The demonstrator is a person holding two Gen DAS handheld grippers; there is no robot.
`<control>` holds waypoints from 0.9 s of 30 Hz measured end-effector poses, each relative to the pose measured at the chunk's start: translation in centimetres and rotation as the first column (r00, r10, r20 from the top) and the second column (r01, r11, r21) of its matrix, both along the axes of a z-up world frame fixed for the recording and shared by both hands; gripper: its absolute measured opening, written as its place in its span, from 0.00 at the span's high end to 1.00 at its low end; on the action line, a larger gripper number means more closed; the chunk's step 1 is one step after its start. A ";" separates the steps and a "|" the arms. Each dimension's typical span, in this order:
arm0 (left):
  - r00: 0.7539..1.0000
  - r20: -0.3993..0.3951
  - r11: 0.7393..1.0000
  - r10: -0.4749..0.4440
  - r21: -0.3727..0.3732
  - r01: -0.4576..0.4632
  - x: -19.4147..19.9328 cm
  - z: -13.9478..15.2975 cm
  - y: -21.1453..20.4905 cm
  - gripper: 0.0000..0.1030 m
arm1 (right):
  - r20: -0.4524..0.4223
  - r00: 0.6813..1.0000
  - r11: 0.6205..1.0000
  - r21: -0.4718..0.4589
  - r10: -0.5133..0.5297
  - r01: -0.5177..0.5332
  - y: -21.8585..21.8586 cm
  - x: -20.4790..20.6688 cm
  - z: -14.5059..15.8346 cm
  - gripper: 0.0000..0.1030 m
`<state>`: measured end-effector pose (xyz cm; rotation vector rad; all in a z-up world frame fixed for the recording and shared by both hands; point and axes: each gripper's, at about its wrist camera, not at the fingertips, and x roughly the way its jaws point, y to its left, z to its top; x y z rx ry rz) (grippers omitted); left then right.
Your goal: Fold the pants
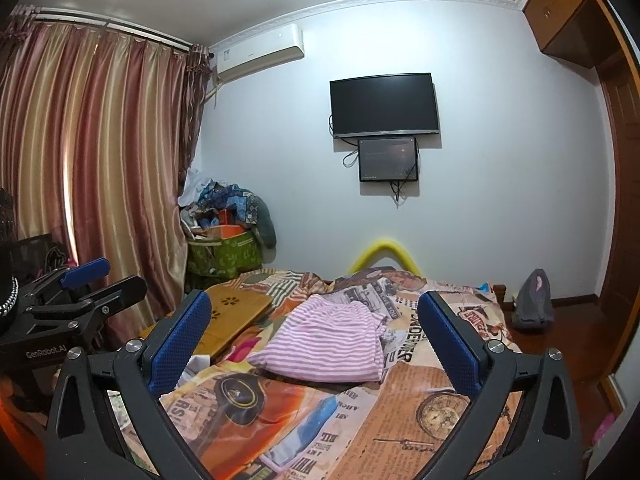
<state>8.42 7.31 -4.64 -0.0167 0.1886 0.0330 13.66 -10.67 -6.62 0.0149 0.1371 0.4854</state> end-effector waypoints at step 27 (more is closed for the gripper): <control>1.000 -0.011 1.000 -0.021 -0.004 0.021 0.2 -0.5 -0.1 0.06 | -0.019 1.000 1.000 -0.003 -0.011 0.011 -0.9 -0.6 -0.1 0.00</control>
